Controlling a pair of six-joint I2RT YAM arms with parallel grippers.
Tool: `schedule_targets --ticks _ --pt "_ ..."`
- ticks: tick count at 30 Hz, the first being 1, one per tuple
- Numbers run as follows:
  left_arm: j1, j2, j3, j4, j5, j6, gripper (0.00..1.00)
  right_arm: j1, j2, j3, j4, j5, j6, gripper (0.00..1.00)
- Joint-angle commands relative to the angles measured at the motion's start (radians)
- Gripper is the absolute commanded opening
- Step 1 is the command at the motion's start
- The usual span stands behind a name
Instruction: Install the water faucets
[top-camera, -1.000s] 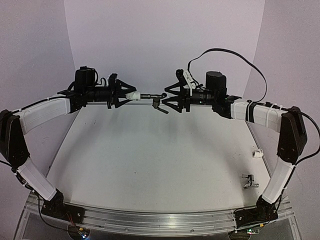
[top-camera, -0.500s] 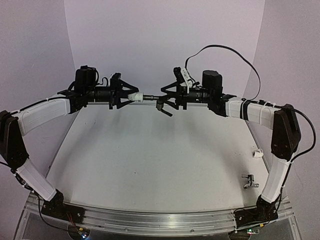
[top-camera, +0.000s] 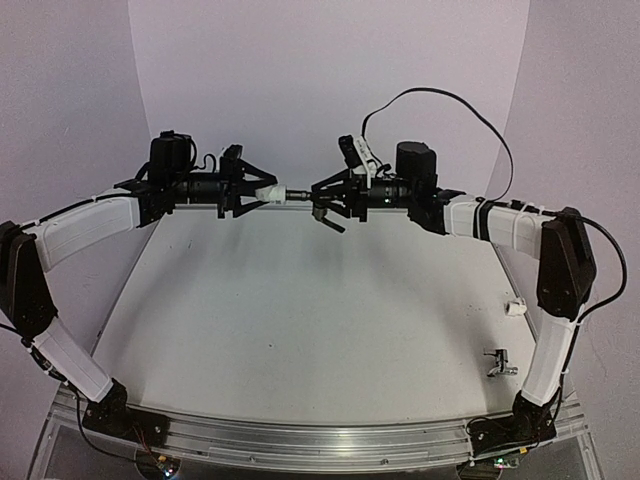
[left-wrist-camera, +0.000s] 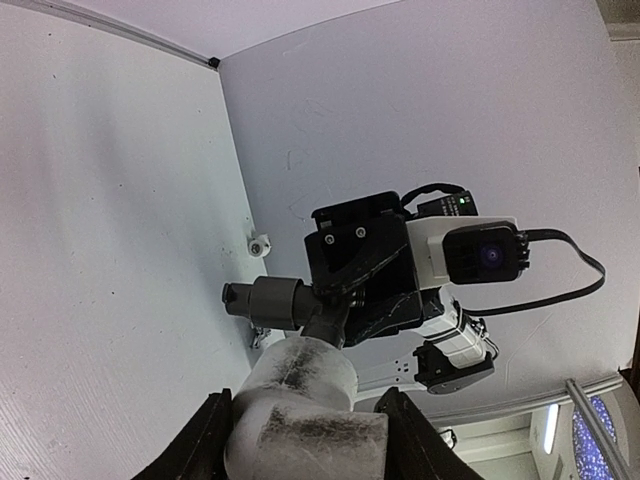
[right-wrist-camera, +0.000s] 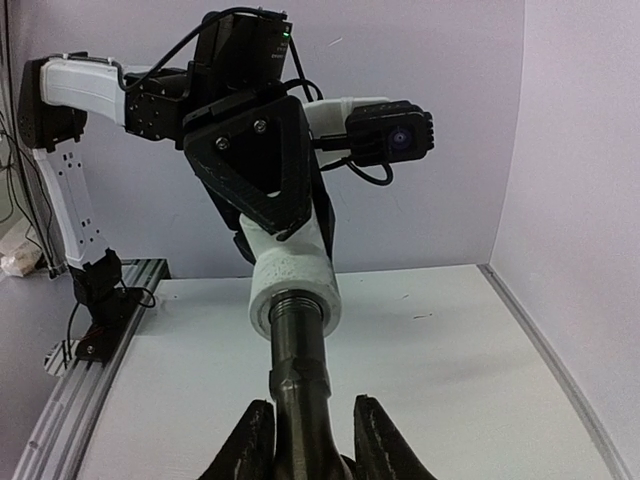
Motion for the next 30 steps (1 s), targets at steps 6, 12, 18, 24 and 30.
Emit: schedule_targets --ticks 6,12,18,24,30 --pt "-0.003 -0.032 0.095 0.077 0.067 0.135 0.0 0.006 -0.005 0.031 0.035 -0.007 0.13 0.09" --pt "-0.005 -0.049 0.094 0.078 0.055 0.404 0.0 0.006 -0.019 0.03 0.044 0.051 0.327 0.0" --pt "-0.006 -0.103 0.05 0.078 0.053 0.871 0.0 0.007 -0.034 0.047 0.054 0.061 0.551 0.0" --pt "-0.035 -0.146 0.003 0.08 0.154 1.292 0.0 0.004 -0.033 0.086 0.054 -0.01 0.773 0.0" --pt "-0.046 -0.178 -0.01 0.081 0.311 1.581 0.0 0.003 -0.029 0.139 0.057 -0.096 0.926 0.0"
